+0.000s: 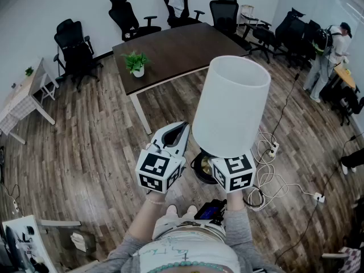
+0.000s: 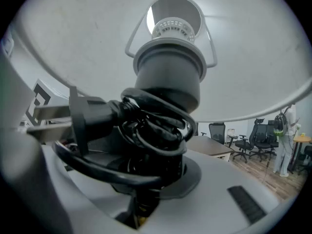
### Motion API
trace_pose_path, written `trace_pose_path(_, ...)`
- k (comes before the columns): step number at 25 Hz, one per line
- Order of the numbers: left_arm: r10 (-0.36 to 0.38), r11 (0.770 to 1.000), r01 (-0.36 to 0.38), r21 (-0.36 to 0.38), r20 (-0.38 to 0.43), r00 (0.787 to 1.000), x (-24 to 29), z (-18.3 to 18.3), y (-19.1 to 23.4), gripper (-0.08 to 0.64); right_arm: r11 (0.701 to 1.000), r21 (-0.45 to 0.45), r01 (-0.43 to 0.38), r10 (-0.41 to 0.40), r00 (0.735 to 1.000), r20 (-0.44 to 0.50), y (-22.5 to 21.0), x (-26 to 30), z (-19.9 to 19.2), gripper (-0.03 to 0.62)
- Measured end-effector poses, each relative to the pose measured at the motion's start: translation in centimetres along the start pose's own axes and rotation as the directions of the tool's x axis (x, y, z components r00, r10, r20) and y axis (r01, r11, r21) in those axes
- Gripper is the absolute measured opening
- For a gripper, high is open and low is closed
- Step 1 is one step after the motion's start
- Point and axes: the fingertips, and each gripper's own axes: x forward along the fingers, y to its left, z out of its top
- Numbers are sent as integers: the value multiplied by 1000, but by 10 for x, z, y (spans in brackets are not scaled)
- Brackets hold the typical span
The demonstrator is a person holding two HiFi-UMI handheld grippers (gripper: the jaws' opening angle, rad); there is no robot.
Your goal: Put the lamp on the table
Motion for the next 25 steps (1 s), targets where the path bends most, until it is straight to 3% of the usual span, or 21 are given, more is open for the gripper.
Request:
trace_pose_path(13,17,1000,-17,-17,-9,1000,16,-4,-13,11,999,16,-40,39,999,14,-17,-1,-3,60)
trace_pose_path(25,45,998,-45,-44,2,999,30,-8,13,11,999,9,-46,46,999,8,-27,22,-1,60)
